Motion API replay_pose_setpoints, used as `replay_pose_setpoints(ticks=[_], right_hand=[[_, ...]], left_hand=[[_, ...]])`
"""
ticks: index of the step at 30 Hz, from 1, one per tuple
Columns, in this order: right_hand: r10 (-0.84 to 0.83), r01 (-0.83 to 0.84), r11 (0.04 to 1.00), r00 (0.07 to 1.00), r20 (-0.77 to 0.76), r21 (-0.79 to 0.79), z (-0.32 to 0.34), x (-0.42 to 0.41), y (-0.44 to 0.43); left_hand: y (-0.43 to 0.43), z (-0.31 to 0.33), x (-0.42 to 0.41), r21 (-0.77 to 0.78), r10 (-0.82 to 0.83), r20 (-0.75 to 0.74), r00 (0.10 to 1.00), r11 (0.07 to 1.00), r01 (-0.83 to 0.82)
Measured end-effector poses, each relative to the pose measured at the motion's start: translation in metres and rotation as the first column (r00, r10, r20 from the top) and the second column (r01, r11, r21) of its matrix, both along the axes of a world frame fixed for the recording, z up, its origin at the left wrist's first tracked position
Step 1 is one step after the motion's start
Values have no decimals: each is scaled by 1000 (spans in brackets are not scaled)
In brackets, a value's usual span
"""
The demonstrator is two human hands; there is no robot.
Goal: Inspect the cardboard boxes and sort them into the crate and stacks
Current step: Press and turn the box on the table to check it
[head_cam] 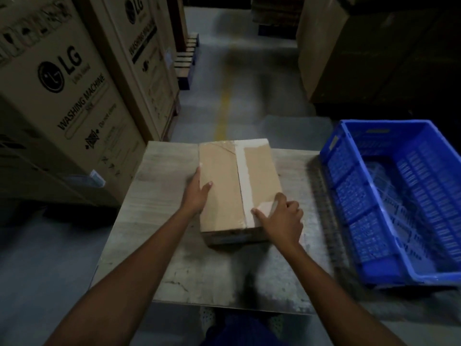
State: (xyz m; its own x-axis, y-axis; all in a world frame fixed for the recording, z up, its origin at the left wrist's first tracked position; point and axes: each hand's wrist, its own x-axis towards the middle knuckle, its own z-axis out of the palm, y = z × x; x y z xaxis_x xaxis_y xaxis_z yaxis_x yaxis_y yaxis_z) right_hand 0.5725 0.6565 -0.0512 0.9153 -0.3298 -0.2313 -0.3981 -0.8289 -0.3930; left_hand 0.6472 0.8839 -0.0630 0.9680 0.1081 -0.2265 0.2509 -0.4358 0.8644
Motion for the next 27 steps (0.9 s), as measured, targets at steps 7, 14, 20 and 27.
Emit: replay_pose_setpoints(ticks=[7, 14, 20, 27], right_hand=[[342, -305, 929, 923, 175, -208, -10, -23, -19], [452, -422, 876, 887, 91, -232, -26, -30, -7], [392, -364, 893, 918, 58, -264, -19, -35, 4], [419, -403, 872, 908, -1, -279, 2, -46, 0]], left_hand=[[-37, -16, -73, 594, -301, 145, 943, 788, 161], [-39, -19, -97, 776, -515, -47, 856, 520, 356], [-30, -18, -94, 764, -567, -66, 821, 500, 407], [-32, -5, -88, 757, -607, -17, 795, 511, 406]])
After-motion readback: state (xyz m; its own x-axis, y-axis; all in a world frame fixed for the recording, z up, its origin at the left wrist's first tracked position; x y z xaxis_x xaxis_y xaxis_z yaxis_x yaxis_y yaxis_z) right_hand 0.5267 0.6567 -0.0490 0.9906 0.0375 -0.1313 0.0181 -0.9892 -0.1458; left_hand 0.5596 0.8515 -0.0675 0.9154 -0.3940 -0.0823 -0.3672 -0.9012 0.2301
